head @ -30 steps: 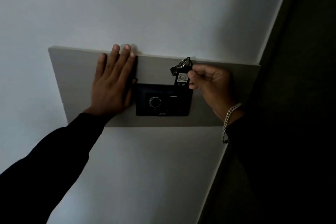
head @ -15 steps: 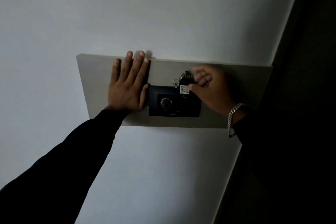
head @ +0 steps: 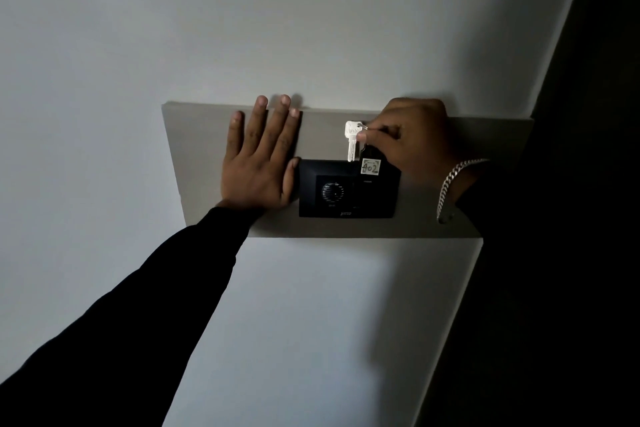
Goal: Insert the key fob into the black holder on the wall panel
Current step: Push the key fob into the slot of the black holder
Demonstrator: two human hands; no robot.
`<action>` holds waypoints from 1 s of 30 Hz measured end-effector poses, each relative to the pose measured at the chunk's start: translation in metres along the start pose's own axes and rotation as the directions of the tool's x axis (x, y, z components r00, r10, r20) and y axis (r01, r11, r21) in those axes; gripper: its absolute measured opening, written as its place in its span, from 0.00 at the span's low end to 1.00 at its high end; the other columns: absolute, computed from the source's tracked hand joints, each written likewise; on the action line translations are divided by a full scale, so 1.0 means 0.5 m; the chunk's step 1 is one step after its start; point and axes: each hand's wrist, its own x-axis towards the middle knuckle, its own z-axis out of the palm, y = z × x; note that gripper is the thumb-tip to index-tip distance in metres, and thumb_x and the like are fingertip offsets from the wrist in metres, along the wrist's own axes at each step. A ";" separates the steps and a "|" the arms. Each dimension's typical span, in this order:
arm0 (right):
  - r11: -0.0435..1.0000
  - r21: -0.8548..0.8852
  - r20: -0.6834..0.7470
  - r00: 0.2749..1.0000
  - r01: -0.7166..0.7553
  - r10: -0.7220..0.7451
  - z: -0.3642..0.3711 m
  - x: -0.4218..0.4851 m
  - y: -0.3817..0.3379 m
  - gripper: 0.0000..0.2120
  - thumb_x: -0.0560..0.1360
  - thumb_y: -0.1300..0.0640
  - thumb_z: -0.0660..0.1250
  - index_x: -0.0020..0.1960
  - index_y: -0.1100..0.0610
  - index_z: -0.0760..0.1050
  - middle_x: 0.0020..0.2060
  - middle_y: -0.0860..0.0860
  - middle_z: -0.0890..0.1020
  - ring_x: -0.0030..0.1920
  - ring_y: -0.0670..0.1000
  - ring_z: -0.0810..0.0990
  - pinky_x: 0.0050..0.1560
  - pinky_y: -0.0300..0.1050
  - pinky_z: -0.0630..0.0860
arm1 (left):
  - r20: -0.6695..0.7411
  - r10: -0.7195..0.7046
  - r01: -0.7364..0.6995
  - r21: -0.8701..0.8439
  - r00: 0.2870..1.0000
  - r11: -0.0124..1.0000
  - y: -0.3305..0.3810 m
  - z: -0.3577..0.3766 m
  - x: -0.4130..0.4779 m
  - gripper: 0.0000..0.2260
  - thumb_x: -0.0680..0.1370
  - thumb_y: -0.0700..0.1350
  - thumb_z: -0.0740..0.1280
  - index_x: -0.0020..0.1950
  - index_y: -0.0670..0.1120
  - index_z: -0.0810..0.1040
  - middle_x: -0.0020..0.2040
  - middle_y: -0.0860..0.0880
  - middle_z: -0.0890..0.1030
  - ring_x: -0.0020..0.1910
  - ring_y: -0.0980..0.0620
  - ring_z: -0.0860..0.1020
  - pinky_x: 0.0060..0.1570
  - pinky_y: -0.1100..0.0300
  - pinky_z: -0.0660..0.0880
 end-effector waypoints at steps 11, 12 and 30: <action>0.998 0.059 0.083 0.996 0.034 -0.039 -0.017 0.001 0.008 0.06 0.69 0.62 0.73 0.44 0.62 0.85 0.40 0.58 0.87 0.40 0.53 0.84 0.49 0.44 0.79 | 0.019 -0.004 0.003 0.020 1.000 1.000 0.002 0.000 0.000 0.31 0.81 0.54 0.51 0.82 0.44 0.53 0.82 0.45 0.53 0.82 0.42 0.51 0.81 0.43 0.45; 0.997 0.059 0.079 0.995 0.050 -0.054 -0.016 -0.001 0.008 0.06 0.69 0.62 0.73 0.45 0.62 0.85 0.40 0.58 0.87 0.40 0.54 0.84 0.49 0.46 0.79 | 0.021 -0.003 0.003 0.021 1.000 1.000 0.002 0.000 0.000 0.31 0.81 0.54 0.51 0.82 0.44 0.53 0.82 0.45 0.53 0.82 0.42 0.51 0.81 0.43 0.45; 0.995 0.028 0.007 0.996 0.092 -0.092 0.018 -0.046 0.023 0.08 0.72 0.61 0.70 0.49 0.61 0.84 0.42 0.57 0.87 0.41 0.55 0.84 0.46 0.51 0.81 | 0.172 0.003 -0.010 0.035 0.985 0.999 -0.001 -0.022 0.006 0.30 0.82 0.54 0.48 0.82 0.44 0.49 0.83 0.45 0.50 0.82 0.44 0.44 0.80 0.43 0.42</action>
